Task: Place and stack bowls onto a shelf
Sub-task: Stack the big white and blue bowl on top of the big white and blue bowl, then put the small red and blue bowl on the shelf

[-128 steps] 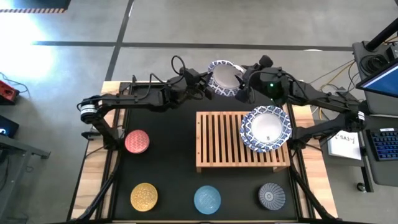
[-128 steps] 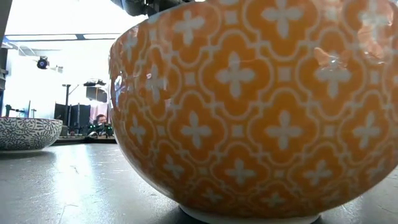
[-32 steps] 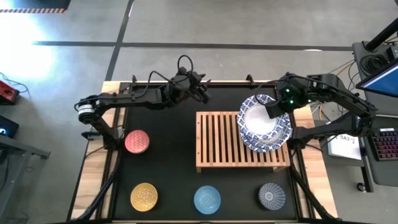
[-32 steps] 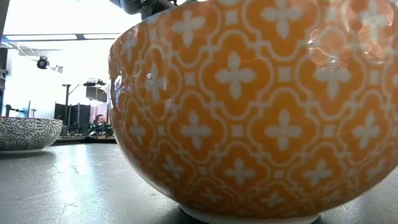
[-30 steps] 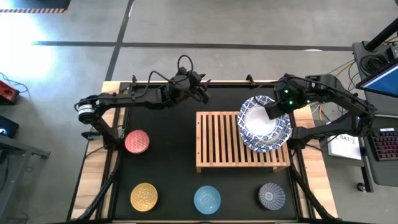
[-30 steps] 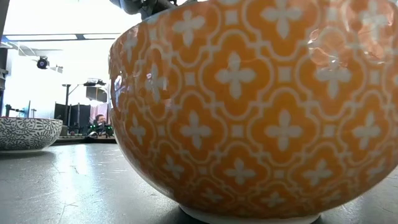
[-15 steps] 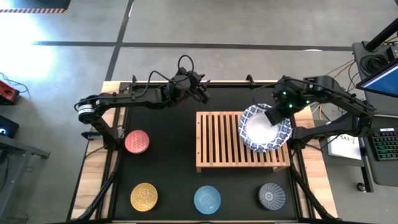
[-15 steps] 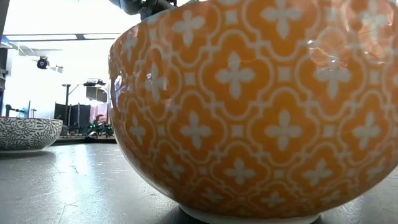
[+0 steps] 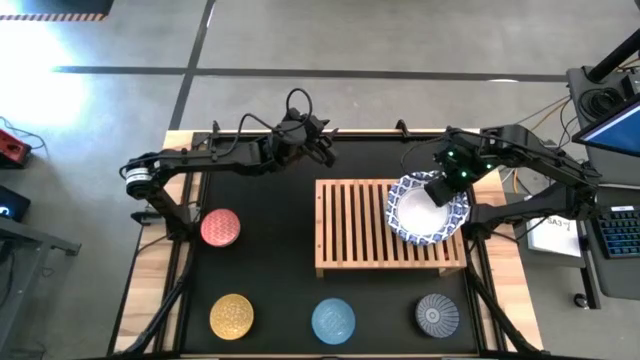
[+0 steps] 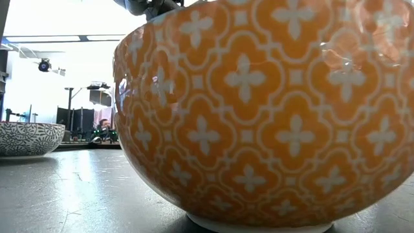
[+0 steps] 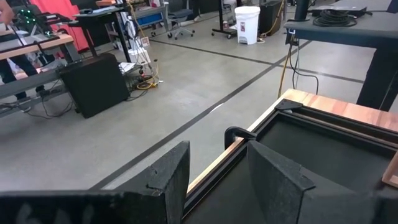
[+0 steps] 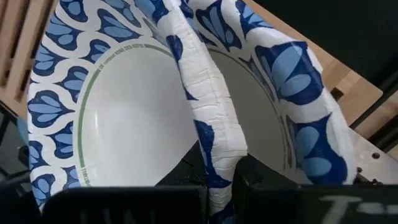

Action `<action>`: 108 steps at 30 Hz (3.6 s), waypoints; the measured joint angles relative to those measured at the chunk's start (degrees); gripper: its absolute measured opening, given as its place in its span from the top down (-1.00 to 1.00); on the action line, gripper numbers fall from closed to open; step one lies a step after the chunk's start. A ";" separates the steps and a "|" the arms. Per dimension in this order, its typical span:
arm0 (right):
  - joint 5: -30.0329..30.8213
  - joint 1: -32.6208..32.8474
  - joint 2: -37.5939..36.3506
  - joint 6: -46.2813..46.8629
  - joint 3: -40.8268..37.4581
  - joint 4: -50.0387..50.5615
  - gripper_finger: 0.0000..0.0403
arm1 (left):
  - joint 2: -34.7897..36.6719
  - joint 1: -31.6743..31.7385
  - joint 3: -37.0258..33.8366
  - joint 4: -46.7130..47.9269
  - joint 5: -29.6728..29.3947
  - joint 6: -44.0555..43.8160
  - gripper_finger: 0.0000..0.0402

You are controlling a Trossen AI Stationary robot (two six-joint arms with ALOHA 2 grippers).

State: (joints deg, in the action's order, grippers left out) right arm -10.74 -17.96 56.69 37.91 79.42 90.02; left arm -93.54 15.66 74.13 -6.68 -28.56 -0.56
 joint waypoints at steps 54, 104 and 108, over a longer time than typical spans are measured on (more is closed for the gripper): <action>28.18 -0.09 4.63 -11.19 4.61 -0.02 0.78 | 0.00 0.00 0.00 1.27 0.04 0.02 0.28; 26.62 -0.07 4.87 -18.39 5.57 -8.50 0.83 | 0.00 -0.02 0.00 1.78 1.02 -0.17 0.28; 21.59 -0.07 4.87 -21.31 5.57 -12.20 0.83 | 0.51 -0.25 -0.02 6.17 6.27 -0.60 0.28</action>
State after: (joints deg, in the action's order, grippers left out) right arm 10.85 -18.02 61.56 16.61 84.99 77.81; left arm -93.03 15.41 74.11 -0.50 -22.28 -1.15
